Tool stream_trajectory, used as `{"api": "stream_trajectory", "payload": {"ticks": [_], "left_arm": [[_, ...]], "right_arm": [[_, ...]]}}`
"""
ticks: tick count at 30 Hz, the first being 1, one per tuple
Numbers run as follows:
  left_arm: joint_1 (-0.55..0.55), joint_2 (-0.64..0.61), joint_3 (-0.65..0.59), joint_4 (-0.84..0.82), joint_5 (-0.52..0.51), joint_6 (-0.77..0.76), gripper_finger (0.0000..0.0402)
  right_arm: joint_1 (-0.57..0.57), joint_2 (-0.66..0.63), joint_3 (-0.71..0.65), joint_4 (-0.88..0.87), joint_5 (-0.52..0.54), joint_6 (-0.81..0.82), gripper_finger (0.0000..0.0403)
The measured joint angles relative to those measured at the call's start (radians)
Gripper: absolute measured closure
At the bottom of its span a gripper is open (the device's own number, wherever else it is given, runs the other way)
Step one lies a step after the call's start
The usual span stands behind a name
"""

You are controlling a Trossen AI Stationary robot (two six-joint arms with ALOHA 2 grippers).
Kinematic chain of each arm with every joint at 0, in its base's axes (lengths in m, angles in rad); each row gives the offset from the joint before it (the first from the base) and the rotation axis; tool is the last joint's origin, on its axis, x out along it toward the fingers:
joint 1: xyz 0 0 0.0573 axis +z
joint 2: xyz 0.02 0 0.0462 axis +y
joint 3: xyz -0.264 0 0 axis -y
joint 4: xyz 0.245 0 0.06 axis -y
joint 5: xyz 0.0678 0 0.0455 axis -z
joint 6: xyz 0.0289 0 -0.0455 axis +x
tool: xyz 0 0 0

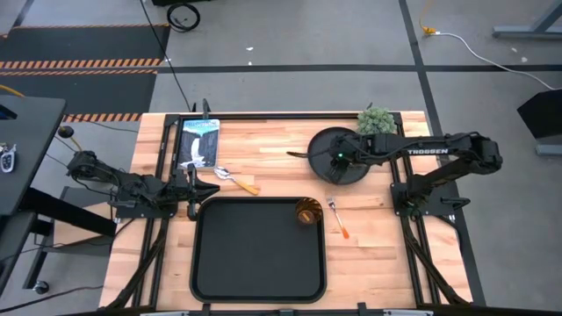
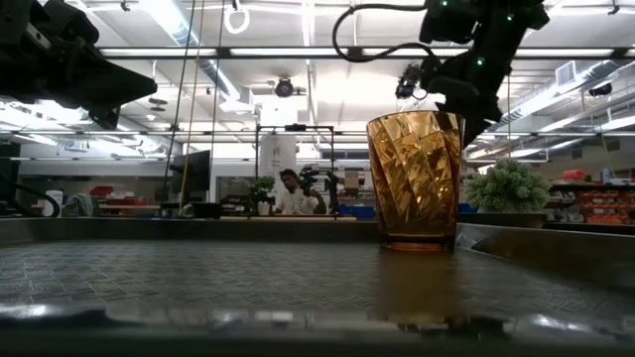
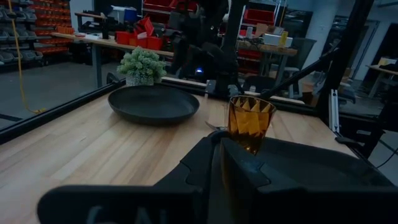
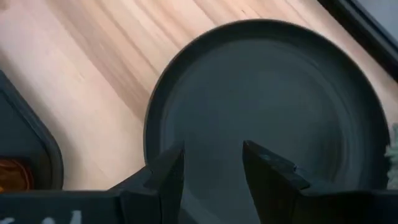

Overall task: Pick and place plate/cup/fork/spoon on tray
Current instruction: Put the black plate on the tray

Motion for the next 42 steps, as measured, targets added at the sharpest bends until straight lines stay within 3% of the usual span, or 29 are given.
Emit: {"api": "stream_trajectory", "payload": {"ticks": [8,22,31,36,42], "left_arm": [[0.000,0.000,0.000,0.000,0.000,0.000,0.0358],[0.000,0.000,0.000,0.000,0.000,0.000,0.0358],[0.000,0.000,0.000,0.000,0.000,0.001,0.0358],[0.000,0.000,0.000,0.000,0.000,0.001,0.0358],[0.000,0.000,0.000,0.000,0.000,0.000,0.0358]], "right_arm": [[0.007,-0.004,-0.067,0.011,-0.030,0.152,0.0235],[0.031,-0.003,-0.181,0.093,-0.020,0.254,0.0235],[0.020,-0.069,-0.181,-0.098,-0.033,0.517,0.0239],[-0.064,-0.178,-0.181,-0.219,-0.056,0.569,0.0250],[-0.285,-0.232,-0.181,-0.261,-0.143,0.439,0.0262]]}}
